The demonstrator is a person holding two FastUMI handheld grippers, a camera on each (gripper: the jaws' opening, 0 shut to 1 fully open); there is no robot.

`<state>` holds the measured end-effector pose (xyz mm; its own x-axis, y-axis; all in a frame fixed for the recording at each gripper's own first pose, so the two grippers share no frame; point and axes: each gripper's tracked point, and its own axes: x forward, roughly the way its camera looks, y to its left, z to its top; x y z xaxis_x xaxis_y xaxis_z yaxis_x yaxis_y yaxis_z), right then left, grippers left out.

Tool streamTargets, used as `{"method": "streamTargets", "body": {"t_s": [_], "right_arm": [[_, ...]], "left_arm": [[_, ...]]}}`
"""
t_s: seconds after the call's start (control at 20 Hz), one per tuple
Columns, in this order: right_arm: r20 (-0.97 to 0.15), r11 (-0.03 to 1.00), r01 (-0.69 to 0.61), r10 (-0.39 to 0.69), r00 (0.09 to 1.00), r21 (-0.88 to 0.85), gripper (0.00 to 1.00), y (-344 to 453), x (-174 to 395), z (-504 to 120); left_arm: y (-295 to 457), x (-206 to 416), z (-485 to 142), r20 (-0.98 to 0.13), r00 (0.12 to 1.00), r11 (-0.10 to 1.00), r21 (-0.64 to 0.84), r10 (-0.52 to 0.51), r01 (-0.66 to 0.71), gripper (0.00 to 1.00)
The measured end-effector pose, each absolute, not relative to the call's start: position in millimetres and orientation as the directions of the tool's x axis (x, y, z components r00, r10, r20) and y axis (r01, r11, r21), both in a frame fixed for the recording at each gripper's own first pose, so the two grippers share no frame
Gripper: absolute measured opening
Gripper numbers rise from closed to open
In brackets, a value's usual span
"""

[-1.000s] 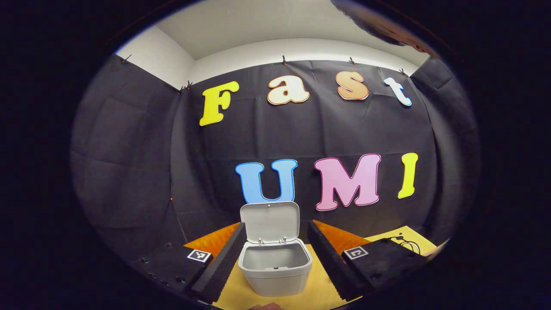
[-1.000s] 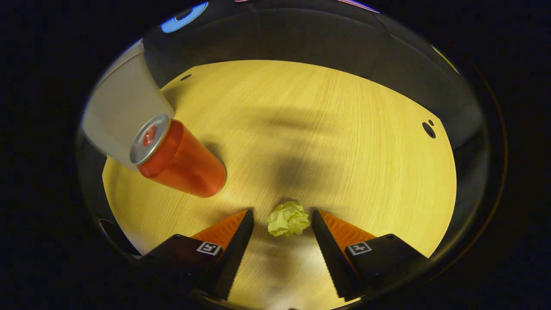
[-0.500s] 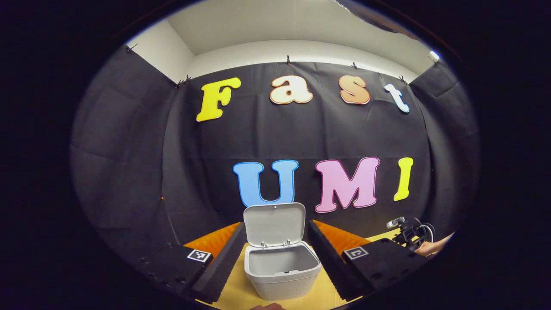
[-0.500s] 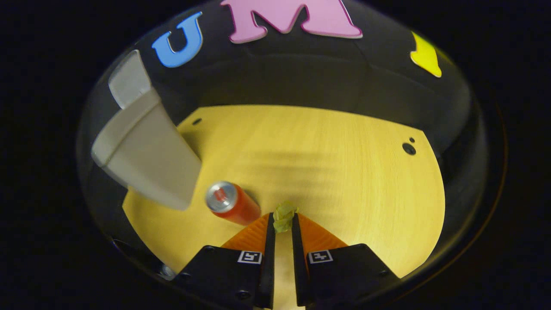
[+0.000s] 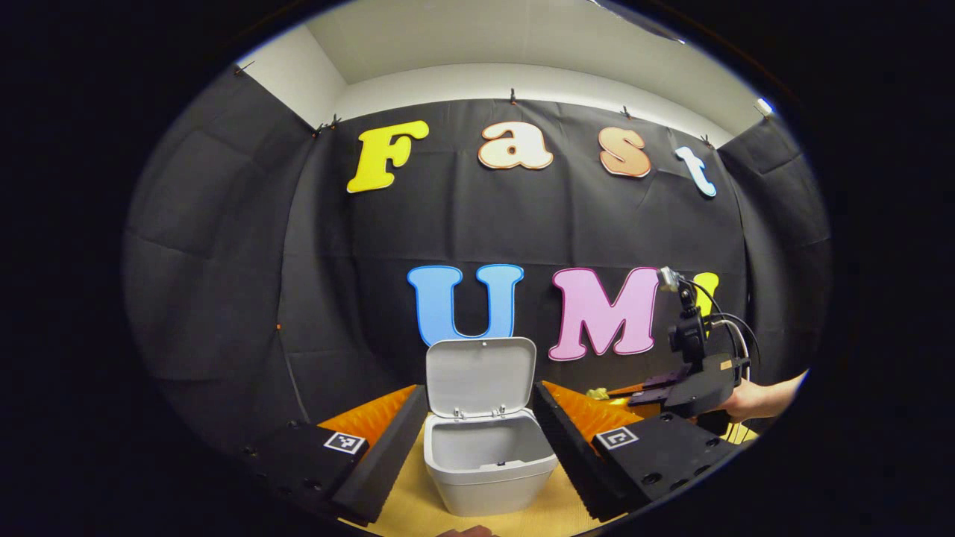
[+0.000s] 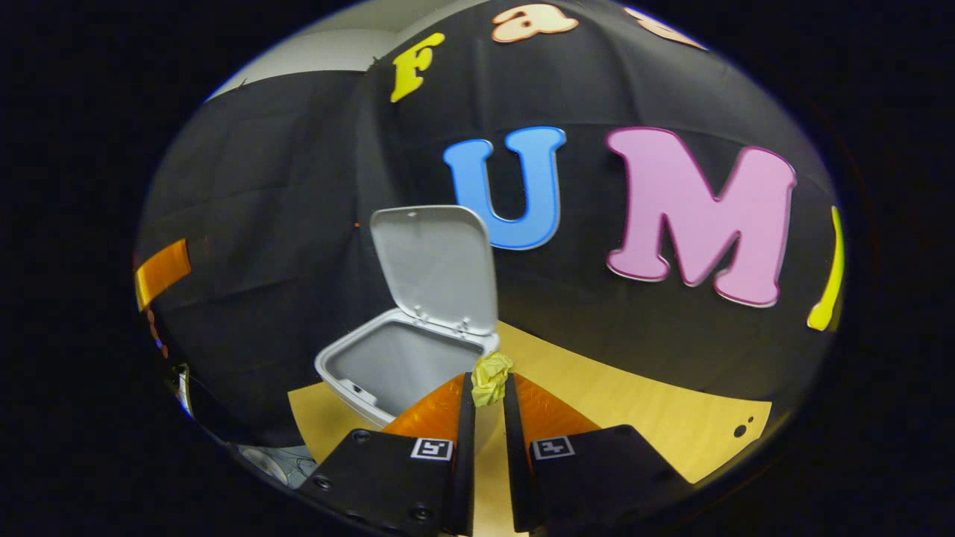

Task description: Press the lid of the desktop garbage bin to open it, pick up the crumpled paper on the desktop and throw it into the bin, then pick up the pop can on the desktop and drop it into the bin, and finally close the garbage bin lid.

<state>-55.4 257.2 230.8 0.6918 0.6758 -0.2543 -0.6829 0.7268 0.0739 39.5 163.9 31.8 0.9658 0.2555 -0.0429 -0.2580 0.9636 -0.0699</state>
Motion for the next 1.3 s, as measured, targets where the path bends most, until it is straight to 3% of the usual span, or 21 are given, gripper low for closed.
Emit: {"method": "streamTargets", "body": {"t_s": [0.35, 0.5, 0.55, 0.6, 0.65, 0.7, 0.85, 1.05, 1.3], "right_arm": [[-0.312, 0.636, -0.771, 0.738, 0.598, 0.027, 0.24, 335.6, -65.9, 203.0], [-0.312, 0.628, -0.778, 0.738, 0.598, -0.007, 0.24, 342.7, -64.5, 194.8], [-0.317, 0.626, -0.78, 0.738, 0.596, -0.008, 0.1, 344.2, -64.5, 192.8], [-0.326, 0.626, -0.78, 0.736, 0.593, -0.005, 0.24, 345.5, -63.3, 189.1], [-0.328, 0.639, -0.769, 0.725, 0.606, -0.009, 0.26, 342.3, -58.8, 187.0], [-0.325, 0.645, -0.764, 0.722, 0.611, -0.006, 0.56, 340.3, -56.5, 187.9], [-0.289, 0.675, -0.738, 0.707, 0.646, 0.001, 1.0, 321.7, -53.6, 200.5], [-0.247, 0.742, -0.669, 0.644, 0.724, -0.028, 0.96, 257.7, -47.2, 219.7], [-0.242, 0.857, -0.508, 0.477, 0.845, -0.087, 0.95, 132.1, -44.8, 230.7]], "left_arm": [[197.4, 13.3, 18.4, -0.086, 0.924, 0.92, -0.091, 0.373, -0.381, 0.97], [198.4, 6.7, 16.1, -0.089, 0.919, 0.918, -0.071, 0.383, -0.39, 0.95], [197.2, 5.3, 16.1, -0.09, 0.922, 0.921, -0.071, 0.378, -0.384, 0.95], [193.5, 7.1, 16.0, -0.092, 0.926, 0.924, -0.079, 0.367, -0.374, 0.95], [189.5, 11.1, 15.0, -0.093, 0.931, 0.928, -0.09, 0.353, -0.361, 0.95], [184.5, 14.7, 13.0, -0.095, 0.936, 0.932, -0.1, 0.339, -0.348, 0.95], [152.5, 30.6, 3.9, -0.092, 0.964, 0.953, -0.155, 0.248, -0.26, 0.95], [97.9, 63.5, -7.3, -0.042, 0.992, 0.964, -0.235, 0.117, -0.124, 0.95], [13.9, 107.5, -53.6, -0.104, 0.992, 0.972, -0.23, -0.076, 0.05, 0.95]]}}
